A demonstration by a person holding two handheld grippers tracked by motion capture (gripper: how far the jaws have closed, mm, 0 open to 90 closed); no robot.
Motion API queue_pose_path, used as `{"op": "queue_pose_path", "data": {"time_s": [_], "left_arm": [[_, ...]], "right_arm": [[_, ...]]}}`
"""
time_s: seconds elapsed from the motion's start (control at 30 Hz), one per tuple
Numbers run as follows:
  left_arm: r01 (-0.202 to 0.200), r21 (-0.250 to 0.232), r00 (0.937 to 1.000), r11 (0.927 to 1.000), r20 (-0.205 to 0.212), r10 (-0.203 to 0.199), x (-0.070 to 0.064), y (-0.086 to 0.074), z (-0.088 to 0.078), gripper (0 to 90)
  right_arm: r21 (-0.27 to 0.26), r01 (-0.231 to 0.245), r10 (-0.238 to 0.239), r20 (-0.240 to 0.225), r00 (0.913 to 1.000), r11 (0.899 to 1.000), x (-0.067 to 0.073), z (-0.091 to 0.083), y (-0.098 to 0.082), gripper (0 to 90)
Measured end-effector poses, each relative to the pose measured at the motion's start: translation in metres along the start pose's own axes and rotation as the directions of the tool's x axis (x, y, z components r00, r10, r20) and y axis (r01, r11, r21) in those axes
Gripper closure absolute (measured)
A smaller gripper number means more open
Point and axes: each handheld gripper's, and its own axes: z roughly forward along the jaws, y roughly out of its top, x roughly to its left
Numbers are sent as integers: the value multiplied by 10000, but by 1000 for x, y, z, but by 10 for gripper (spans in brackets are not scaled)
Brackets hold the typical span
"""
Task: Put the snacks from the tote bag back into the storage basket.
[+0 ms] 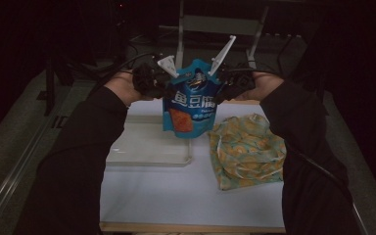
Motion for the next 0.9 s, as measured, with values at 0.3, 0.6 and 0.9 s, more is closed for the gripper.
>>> {"op": "queue_pose_path", "data": {"time_s": [0.3, 0.6, 0.9], "left_arm": [[230, 370, 9997, 9991, -84, -227, 8, -41, -9, 900], [348, 765, 9993, 9965, -151, -337, 13, -78, -1, 900], [368, 1066, 9992, 9936, -176, -351, 16, -108, 17, 900]], "right_arm": [[-9, 405, -405, -307, 9987, 9992, 8, 30, 37, 875], [-66, 368, -371, -526, 9979, 9993, 12, 69, 58, 876], [224, 421, -409, -532, 9977, 9989, 17, 108, 74, 879]]}}
